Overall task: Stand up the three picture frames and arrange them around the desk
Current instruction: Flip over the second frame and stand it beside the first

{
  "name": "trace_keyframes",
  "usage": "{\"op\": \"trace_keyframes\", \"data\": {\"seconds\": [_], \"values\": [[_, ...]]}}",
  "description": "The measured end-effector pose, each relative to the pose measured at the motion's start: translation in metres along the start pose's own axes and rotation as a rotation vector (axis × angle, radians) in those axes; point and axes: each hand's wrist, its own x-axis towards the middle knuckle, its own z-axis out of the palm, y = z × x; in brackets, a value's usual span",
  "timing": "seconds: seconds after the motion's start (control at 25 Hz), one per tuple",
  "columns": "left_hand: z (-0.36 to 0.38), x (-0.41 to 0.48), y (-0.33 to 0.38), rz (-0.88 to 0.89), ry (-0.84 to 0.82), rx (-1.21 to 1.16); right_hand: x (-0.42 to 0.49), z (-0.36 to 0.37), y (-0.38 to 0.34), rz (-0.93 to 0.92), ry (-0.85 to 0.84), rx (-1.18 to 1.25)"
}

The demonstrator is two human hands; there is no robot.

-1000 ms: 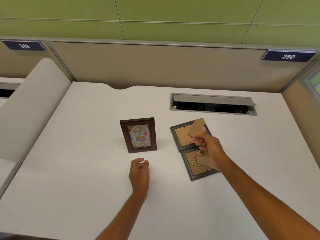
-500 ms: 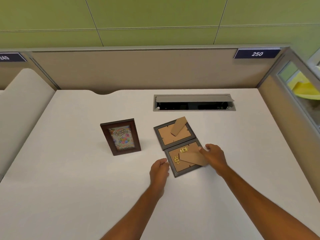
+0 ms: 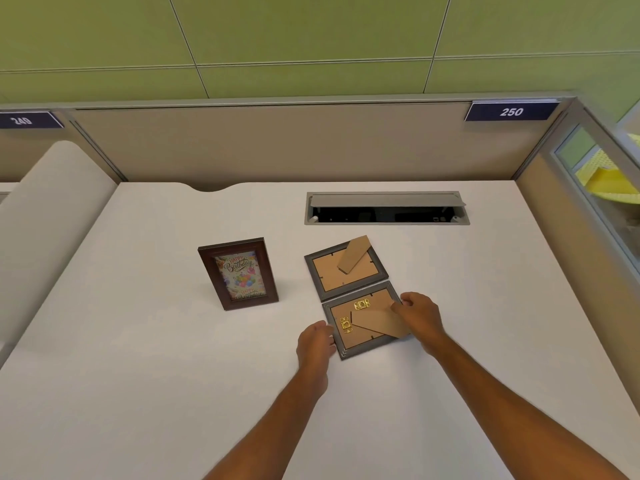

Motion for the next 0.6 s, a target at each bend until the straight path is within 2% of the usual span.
{"op": "trace_keyframes", "data": {"seconds": [0.4,0.52,0.6], "values": [[-0.002,-0.014,0.0,-0.091,-0.057,-0.131,-0.012,-0.011,-0.024,0.01,-0.095,0.23],[-0.002,-0.022,0.011,-0.07,-0.039,-0.093,-0.019,-0.017,-0.043,-0.077,-0.085,0.239],[-0.002,-0.026,0.024,-0.057,-0.02,-0.029,-0.028,-0.015,-0.056,-0.187,-0.024,0.161]]}}
